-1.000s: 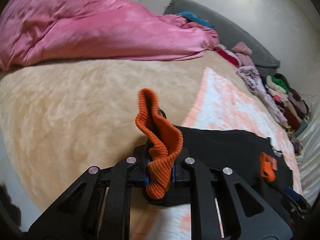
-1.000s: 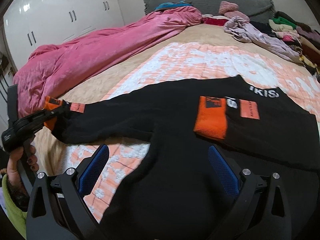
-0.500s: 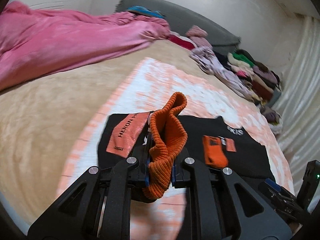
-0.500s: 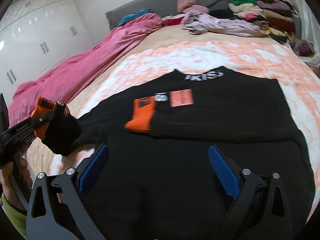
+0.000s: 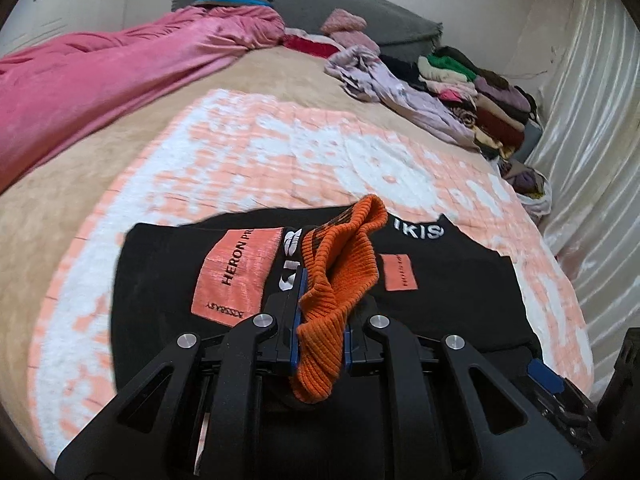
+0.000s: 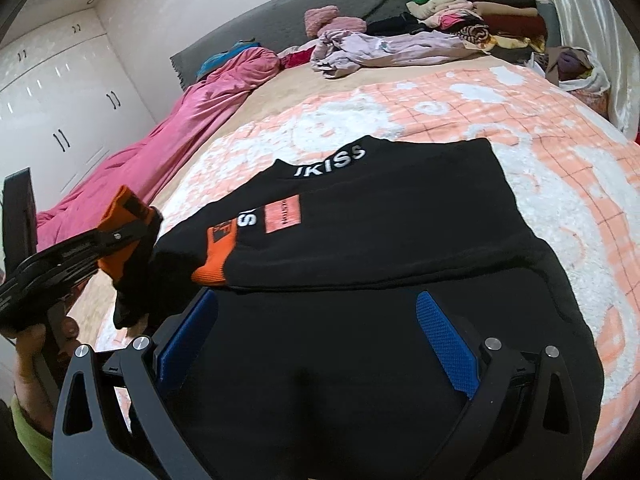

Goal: Fold small clothes
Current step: 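Grasp the orange cuff with the left tool and fold the sleeve across the body, then lay the cuff on the shirt body and open the left tool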

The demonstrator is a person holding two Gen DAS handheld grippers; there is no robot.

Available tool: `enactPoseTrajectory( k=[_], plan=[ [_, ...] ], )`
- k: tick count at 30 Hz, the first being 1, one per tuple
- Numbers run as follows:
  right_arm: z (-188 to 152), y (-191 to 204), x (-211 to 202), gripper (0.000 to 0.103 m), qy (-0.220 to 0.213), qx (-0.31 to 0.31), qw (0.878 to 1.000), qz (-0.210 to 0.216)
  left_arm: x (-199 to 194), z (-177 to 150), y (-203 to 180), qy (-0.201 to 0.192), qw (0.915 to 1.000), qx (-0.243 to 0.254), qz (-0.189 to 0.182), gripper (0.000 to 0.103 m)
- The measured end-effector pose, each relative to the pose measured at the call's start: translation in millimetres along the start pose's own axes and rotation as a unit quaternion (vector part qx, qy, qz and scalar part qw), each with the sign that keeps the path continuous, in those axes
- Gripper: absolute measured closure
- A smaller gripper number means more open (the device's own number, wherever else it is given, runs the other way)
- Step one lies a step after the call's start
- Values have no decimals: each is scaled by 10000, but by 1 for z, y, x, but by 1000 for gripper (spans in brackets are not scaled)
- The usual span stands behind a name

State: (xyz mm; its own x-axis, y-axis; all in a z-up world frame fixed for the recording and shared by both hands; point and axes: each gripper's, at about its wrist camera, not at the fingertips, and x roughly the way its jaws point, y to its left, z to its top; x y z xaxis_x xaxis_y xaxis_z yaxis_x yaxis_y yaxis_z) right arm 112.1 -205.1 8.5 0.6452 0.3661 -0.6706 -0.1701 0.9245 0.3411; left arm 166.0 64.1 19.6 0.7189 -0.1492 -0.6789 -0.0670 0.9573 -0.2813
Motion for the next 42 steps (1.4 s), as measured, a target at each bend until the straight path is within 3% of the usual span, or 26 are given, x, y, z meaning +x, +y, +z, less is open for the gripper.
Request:
enactPoseTrajectory(
  k=[6, 9, 13, 22, 25, 28, 34, 39, 42],
  plan=[
    [0, -7, 2, 5, 12, 83, 9999, -78, 17, -10, -9, 156, 9996, 163, -174, 92],
    [0, -6, 6, 5, 44, 84, 9999, -88, 19, -14, -15, 215, 9983, 333, -428, 82],
    [-2, 1, 13, 5, 112, -8, 9999, -76, 7, -11, -13, -18, 9974, 326, -641, 70],
    [-4, 45, 43, 5, 382, -374, 9979, 355, -1, -3, 28, -329, 9995, 21, -26, 58],
    [-2, 65, 59, 6, 500, -575, 9959, 497, -4, 0, 41, -434, 9988, -50, 212, 49],
    [-1, 81, 79, 26, 775, -695, 9925, 647, -9, 2, 50, -579, 9973, -64, 456, 40],
    [0, 89, 114, 40, 1166, -507, 9893, 720, -15, 5, 72, -696, 9950, -267, 671, 36],
    [-1, 96, 123, 59, 1192, -566, 9885, 744, -16, 7, 83, -708, 9939, -465, 711, 35],
    [0, 99, 123, 80, 1161, -602, 9872, 911, -16, 6, 84, -720, 9936, -504, 710, 35]
  ],
)
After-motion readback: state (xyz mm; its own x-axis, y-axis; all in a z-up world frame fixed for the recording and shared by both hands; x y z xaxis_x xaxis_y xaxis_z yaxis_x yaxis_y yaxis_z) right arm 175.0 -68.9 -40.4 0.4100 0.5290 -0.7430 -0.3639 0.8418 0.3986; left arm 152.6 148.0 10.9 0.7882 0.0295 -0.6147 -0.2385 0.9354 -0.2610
